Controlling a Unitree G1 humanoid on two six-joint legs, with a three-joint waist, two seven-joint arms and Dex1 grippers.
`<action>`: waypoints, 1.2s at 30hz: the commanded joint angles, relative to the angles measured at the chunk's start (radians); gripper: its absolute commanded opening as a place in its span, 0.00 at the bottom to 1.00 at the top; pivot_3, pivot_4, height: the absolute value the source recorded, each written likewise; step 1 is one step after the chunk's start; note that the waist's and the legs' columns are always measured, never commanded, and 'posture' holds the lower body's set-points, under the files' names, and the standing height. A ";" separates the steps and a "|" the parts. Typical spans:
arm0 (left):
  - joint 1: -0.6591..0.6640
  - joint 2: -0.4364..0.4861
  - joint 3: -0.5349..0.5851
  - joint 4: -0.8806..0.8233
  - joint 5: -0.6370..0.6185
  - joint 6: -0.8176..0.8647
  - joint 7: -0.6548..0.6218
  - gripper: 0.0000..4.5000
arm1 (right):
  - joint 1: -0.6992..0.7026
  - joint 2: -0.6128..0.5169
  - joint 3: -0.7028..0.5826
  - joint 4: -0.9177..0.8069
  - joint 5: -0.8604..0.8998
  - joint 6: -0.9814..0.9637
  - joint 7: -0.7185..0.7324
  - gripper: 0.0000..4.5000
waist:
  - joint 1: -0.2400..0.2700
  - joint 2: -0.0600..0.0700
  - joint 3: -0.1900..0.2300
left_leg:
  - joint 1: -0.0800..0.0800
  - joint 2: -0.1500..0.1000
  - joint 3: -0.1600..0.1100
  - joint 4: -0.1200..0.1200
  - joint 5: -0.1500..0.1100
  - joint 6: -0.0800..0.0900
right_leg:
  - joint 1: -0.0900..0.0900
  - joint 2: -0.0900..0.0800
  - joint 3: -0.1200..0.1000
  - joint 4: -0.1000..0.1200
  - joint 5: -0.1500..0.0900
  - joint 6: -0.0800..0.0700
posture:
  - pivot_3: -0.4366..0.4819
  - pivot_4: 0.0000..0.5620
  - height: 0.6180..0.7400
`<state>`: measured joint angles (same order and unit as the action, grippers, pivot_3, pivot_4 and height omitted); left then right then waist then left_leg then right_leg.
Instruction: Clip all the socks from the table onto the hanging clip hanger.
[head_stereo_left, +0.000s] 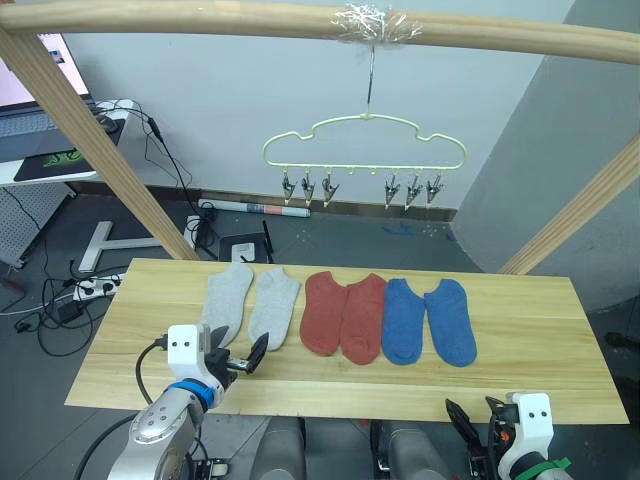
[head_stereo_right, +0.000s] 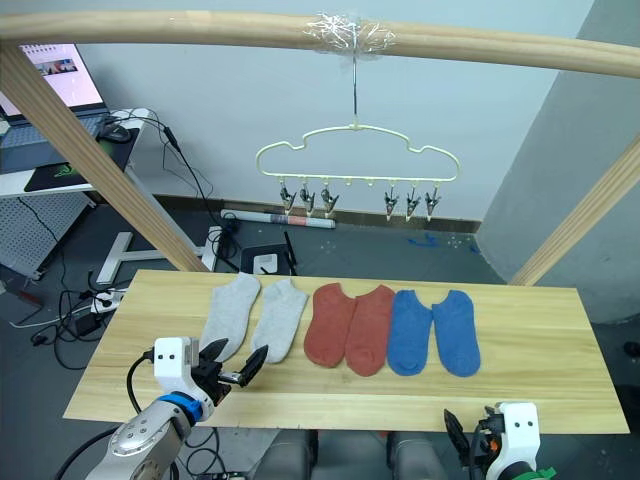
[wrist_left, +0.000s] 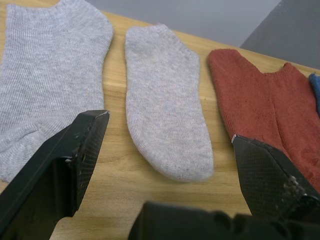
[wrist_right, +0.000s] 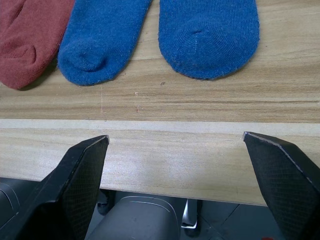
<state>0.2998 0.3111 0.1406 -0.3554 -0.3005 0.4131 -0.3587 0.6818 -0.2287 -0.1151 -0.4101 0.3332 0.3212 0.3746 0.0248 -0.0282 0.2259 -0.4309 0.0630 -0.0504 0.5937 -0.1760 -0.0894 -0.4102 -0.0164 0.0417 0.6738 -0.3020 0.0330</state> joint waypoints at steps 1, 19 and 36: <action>-0.026 0.005 -0.004 -0.050 0.008 0.060 0.037 1.00 | 0.016 0.002 0.011 -0.067 0.002 0.011 -0.011 1.00 | 0.000 0.000 0.000 | 0.000 0.000 0.000 0.000 0.000 0.000 | 0.000 0.000 0.000 0.000 0.000 0.000 | 0.59 0.40 1.00; -0.420 0.006 -0.023 -0.012 -0.008 0.295 0.104 1.00 | -0.248 -0.143 -0.098 -0.394 0.191 0.411 -0.073 1.00 | 0.000 -0.001 -0.001 | 0.001 0.000 -0.001 0.005 0.000 0.000 | 0.002 0.002 0.000 0.005 0.006 0.009 | 0.60 0.38 1.00; -0.752 -0.101 -0.089 0.214 0.139 0.009 0.202 0.75 | -0.894 -0.553 -0.240 -0.347 0.559 0.693 0.004 1.00 | -0.003 -0.002 -0.001 | -0.001 -0.001 -0.002 0.015 0.000 0.001 | 0.005 0.005 0.002 0.005 0.014 0.011 | 0.54 0.37 1.00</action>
<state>-0.4347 0.2179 0.0638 -0.1394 -0.1803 0.4677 -0.1638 -0.1836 -0.7586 -0.3467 -0.7494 0.8695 1.0120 0.3711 0.0222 -0.0304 0.2250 -0.4318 0.0623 -0.0523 0.6091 -0.1756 -0.0883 -0.4051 -0.0115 0.0438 0.6791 -0.2879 0.0438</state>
